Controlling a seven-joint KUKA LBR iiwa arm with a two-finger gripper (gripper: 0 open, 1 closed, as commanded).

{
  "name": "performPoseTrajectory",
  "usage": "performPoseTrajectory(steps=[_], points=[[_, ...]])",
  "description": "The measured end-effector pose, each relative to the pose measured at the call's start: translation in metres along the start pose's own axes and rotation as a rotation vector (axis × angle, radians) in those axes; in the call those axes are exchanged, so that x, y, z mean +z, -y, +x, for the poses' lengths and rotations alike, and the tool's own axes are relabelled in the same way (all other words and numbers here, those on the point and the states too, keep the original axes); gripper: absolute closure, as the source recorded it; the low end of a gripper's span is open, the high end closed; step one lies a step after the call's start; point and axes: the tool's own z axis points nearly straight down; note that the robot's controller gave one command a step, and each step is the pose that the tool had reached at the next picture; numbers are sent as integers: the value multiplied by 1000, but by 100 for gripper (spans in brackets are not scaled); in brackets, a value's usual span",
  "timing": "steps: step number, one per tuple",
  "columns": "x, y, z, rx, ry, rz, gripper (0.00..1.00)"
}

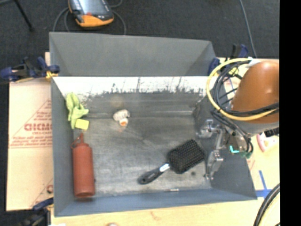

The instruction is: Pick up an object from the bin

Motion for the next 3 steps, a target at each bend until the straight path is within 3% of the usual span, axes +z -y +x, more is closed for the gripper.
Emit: performPoseTrajectory(steps=[1,2,3], points=[[-3,0,-2,-4,7,1,0],[65,12,-24,-95,12,3,0],[68,15,-44,-208,3,0,0]])
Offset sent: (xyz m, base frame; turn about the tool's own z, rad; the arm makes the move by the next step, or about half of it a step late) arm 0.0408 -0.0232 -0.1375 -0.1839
